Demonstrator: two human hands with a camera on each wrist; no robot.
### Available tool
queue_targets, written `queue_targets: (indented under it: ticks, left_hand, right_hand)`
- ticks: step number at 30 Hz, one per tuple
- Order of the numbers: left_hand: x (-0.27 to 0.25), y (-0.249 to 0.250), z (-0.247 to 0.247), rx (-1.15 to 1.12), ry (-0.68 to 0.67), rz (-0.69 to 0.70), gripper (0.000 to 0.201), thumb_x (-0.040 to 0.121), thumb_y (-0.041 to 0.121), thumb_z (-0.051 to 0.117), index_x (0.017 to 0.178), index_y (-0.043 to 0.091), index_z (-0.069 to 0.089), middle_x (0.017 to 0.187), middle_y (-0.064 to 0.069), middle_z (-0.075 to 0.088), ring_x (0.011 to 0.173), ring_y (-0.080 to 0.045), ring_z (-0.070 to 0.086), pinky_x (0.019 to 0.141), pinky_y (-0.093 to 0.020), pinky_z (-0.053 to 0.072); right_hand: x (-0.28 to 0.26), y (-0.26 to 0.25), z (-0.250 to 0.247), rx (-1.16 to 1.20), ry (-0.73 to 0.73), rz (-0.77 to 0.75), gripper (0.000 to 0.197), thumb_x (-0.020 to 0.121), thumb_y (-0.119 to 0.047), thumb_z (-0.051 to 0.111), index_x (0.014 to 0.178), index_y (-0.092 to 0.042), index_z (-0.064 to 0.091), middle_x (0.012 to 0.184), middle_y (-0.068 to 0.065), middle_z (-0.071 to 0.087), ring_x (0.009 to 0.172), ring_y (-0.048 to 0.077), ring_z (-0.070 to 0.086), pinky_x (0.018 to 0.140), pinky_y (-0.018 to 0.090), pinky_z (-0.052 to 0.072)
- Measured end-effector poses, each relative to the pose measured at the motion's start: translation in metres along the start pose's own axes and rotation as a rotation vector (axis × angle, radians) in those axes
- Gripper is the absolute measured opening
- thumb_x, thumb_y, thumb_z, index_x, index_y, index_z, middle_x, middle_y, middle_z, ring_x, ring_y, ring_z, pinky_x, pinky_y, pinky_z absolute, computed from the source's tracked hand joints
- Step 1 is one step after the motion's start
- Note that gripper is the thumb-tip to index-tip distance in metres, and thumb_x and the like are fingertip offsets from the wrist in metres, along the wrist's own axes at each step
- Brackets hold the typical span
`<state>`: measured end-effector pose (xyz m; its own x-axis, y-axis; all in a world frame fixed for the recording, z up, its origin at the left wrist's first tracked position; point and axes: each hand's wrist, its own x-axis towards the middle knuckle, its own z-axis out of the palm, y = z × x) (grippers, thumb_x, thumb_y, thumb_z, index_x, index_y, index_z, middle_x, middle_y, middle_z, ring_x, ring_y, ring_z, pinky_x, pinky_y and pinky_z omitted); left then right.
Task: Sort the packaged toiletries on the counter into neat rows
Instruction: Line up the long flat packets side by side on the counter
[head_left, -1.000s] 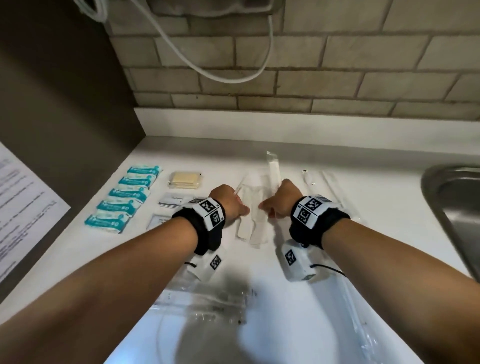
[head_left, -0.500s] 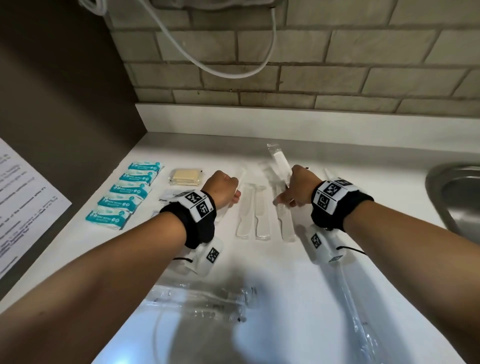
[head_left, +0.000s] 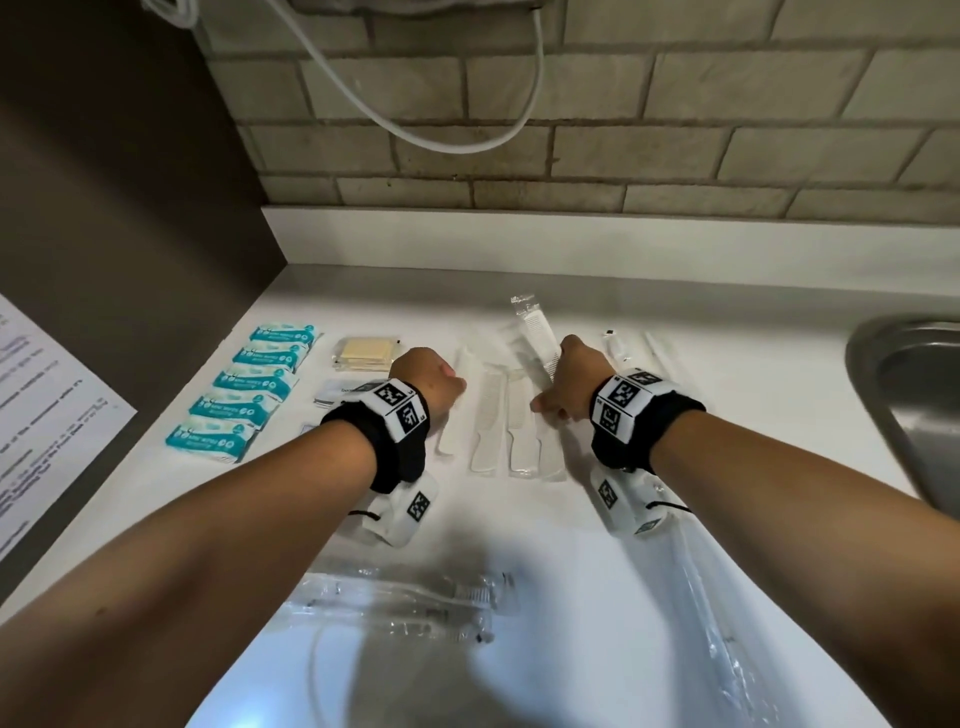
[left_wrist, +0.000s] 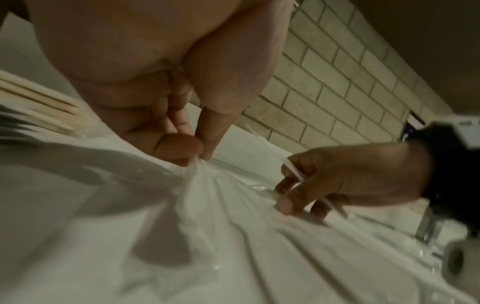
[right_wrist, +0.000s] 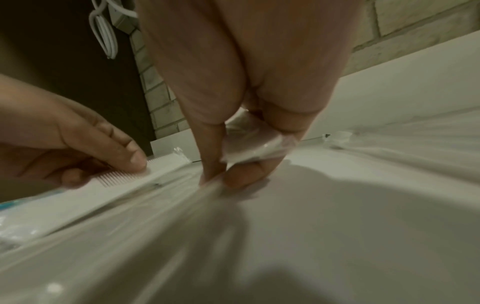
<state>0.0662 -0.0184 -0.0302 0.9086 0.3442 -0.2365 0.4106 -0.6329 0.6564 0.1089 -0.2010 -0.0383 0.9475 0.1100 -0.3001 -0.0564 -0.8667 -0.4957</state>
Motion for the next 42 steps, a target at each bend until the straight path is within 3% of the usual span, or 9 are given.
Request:
queue_targets:
  ticks: [7, 10, 15, 18, 21, 25, 30, 37, 42]
  left_hand:
    - [0.0, 0.001, 0.003, 0.255, -0.044, 0.037, 0.025, 0.08, 0.028, 0.067, 0.087, 0.004, 0.064, 0.089, -0.015, 0.074, 0.079, -0.03, 0.071, 0.075, -0.038, 0.059]
    - [-0.004, 0.008, 0.003, 0.486, -0.018, 0.156, 0.041, 0.085, 0.042, 0.061, 0.112, 0.011, 0.061, 0.115, -0.01, 0.06, 0.106, -0.028, 0.059, 0.087, -0.038, 0.052]
    - [-0.033, 0.027, 0.019, 0.511, -0.242, 0.583, 0.048, 0.09, 0.042, 0.059, 0.135, 0.027, 0.052, 0.138, -0.004, 0.049, 0.129, -0.026, 0.042, 0.104, -0.038, 0.04]
    - [-0.037, 0.02, 0.044, 0.773, -0.511, 0.598, 0.072, 0.089, 0.059, 0.05, 0.151, 0.035, 0.024, 0.16, -0.003, 0.022, 0.146, -0.032, 0.019, 0.116, -0.05, 0.023]
    - [-0.027, 0.009, 0.054, 0.897, -0.569, 0.552, 0.08, 0.088, 0.067, 0.043, 0.153, 0.04, 0.005, 0.164, 0.001, -0.002, 0.149, -0.035, -0.004, 0.117, -0.058, 0.013]
    - [-0.024, 0.001, 0.048, 0.911, -0.577, 0.559, 0.083, 0.086, 0.07, 0.038, 0.153, 0.038, 0.002, 0.164, -0.001, -0.003, 0.149, -0.034, -0.007, 0.117, -0.057, 0.012]
    - [-0.041, 0.001, 0.039, 0.868, -0.575, 0.551, 0.078, 0.092, 0.062, 0.043, 0.154, 0.038, 0.003, 0.163, 0.003, -0.006, 0.149, -0.034, -0.007, 0.117, -0.057, 0.013]
    - [-0.052, 0.003, 0.033, 0.818, -0.583, 0.533, 0.08, 0.093, 0.057, 0.048, 0.154, 0.036, 0.001, 0.163, 0.008, -0.008, 0.149, -0.031, -0.008, 0.118, -0.057, 0.011]
    - [-0.057, 0.007, 0.022, 0.673, -0.54, 0.575, 0.077, 0.094, 0.048, 0.053, 0.155, 0.029, 0.01, 0.163, 0.002, 0.001, 0.15, -0.03, 0.001, 0.121, -0.048, 0.011]
  right_hand:
    - [-0.008, 0.0, -0.005, -0.05, 0.003, 0.038, 0.068, 0.067, -0.038, 0.083, 0.113, -0.009, 0.042, 0.1, 0.006, 0.059, 0.083, 0.023, 0.058, 0.061, 0.029, 0.044]
    - [-0.013, -0.002, -0.015, 0.071, -0.036, 0.058, 0.054, 0.073, -0.04, 0.076, 0.101, -0.006, 0.045, 0.077, 0.006, 0.057, 0.059, 0.021, 0.057, 0.045, 0.027, 0.038]
    - [-0.02, -0.006, -0.034, 0.291, 0.024, 0.067, 0.03, 0.09, -0.023, 0.044, 0.064, -0.007, 0.044, 0.044, 0.004, 0.057, 0.057, 0.026, 0.052, 0.053, 0.026, 0.038]
    - [-0.033, -0.006, -0.043, 0.175, -0.019, 0.073, 0.033, 0.088, -0.009, 0.057, 0.061, -0.012, 0.037, 0.071, 0.007, 0.056, 0.077, 0.022, 0.051, 0.063, 0.024, 0.04]
    - [-0.043, -0.002, -0.034, 0.007, -0.121, 0.063, 0.025, 0.088, -0.008, 0.059, 0.066, -0.011, 0.046, 0.072, 0.006, 0.058, 0.063, 0.02, 0.053, 0.057, 0.022, 0.046]
    - [-0.05, 0.004, -0.008, -0.077, -0.059, 0.131, 0.013, 0.085, -0.007, 0.06, 0.078, -0.006, 0.049, 0.076, 0.012, 0.059, 0.069, 0.026, 0.058, 0.044, 0.024, 0.038]
    - [-0.061, 0.001, 0.006, -0.099, 0.021, 0.193, 0.047, 0.081, -0.009, 0.068, 0.12, 0.0, 0.045, 0.116, 0.017, 0.061, 0.102, 0.032, 0.065, 0.078, 0.035, 0.056]
    - [-0.07, -0.006, 0.006, -0.27, 0.031, 0.205, 0.03, 0.083, -0.021, 0.067, 0.105, -0.005, 0.055, 0.109, 0.01, 0.067, 0.098, 0.027, 0.067, 0.08, 0.031, 0.054]
    - [-0.075, -0.01, 0.013, -0.211, 0.101, 0.091, 0.04, 0.094, -0.015, 0.053, 0.131, -0.004, 0.041, 0.132, 0.016, 0.046, 0.122, 0.034, 0.05, 0.098, 0.042, 0.045]
